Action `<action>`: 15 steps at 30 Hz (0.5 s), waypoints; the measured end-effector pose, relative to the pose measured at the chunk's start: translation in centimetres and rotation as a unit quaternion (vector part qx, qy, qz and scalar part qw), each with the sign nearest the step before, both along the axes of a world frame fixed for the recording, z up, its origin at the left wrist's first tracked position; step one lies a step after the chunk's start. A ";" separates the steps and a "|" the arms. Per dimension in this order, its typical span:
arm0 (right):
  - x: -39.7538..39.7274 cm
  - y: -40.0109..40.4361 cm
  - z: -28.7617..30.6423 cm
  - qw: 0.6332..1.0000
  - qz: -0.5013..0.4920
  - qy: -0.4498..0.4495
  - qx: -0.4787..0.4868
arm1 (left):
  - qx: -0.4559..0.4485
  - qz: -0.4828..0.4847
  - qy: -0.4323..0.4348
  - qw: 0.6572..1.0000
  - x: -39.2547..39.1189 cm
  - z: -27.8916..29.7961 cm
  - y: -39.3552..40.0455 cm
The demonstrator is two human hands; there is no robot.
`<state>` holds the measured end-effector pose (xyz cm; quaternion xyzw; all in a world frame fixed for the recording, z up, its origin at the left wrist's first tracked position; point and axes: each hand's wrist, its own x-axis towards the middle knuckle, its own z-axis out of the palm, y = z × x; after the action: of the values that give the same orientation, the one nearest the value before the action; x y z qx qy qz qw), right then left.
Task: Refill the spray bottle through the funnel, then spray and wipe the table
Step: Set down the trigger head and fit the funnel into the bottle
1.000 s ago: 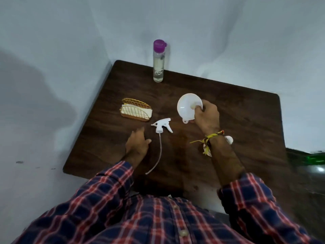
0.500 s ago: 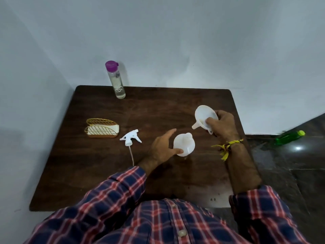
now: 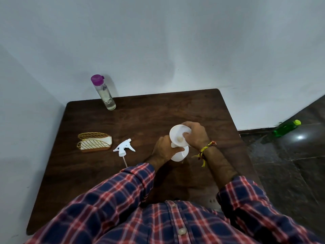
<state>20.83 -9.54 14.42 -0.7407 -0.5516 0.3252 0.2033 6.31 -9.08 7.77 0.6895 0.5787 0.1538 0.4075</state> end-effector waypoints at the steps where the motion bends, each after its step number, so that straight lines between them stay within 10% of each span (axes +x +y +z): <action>1: -0.2 0.0 -0.1 0.999 0.039 -0.018 0.008 | 0.001 0.002 0.000 1.000 0.0 0.0 0.0; 7: -0.3 1.0 0.7 0.983 0.168 -0.073 -0.018 | -0.006 0.021 -0.012 1.000 -0.1 -0.4 -0.5; 15: -0.6 -1.0 1.9 0.978 0.092 -0.160 0.096 | 0.004 -0.010 -0.038 0.999 -1.2 0.5 -0.6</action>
<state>20.20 -10.52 16.29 -0.7064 -0.6713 0.1656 0.1515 5.10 -9.64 8.22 0.6903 0.5555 0.1786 0.4278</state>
